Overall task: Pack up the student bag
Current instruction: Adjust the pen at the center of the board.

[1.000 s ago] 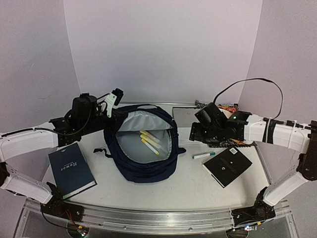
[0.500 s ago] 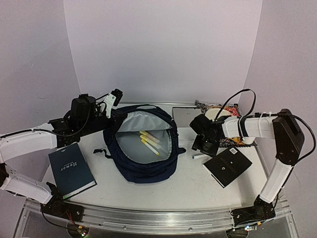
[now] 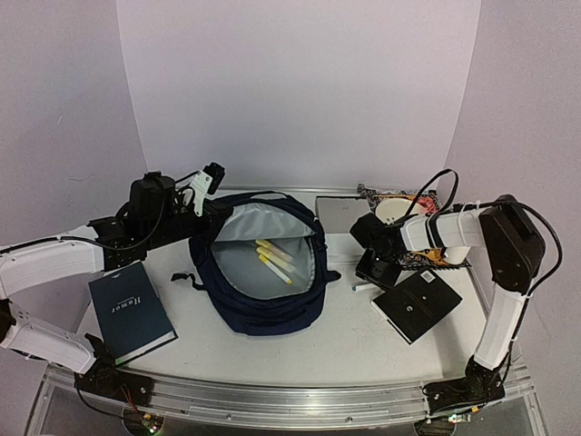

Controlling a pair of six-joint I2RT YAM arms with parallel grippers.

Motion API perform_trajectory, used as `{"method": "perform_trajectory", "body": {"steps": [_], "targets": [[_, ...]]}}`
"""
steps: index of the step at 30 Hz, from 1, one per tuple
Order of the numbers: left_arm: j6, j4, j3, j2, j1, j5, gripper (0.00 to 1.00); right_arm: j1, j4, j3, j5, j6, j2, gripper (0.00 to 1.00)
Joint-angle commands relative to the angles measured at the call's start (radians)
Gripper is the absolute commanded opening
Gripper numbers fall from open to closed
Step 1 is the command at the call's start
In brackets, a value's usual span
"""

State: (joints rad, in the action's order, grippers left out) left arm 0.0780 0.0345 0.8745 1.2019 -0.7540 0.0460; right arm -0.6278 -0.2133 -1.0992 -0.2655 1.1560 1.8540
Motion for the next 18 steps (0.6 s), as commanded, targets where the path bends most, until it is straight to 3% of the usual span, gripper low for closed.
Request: {"method": "perform_trajectory", "body": {"steps": [1,13,18], "targets": [[-0.003,0.132,0.029,-0.062,-0.004,0.019,0.00,0.006,-0.025,-0.016,0.021,0.025,0.052,0.46],[0.001,0.131,0.029,-0.068,-0.005,0.020,0.00,-0.003,-0.001,0.091,0.124,0.018,0.046,0.01],[0.007,0.131,0.027,-0.072,-0.004,0.027,0.00,-0.030,0.005,0.128,0.122,-0.037,-0.006,0.00]]}}
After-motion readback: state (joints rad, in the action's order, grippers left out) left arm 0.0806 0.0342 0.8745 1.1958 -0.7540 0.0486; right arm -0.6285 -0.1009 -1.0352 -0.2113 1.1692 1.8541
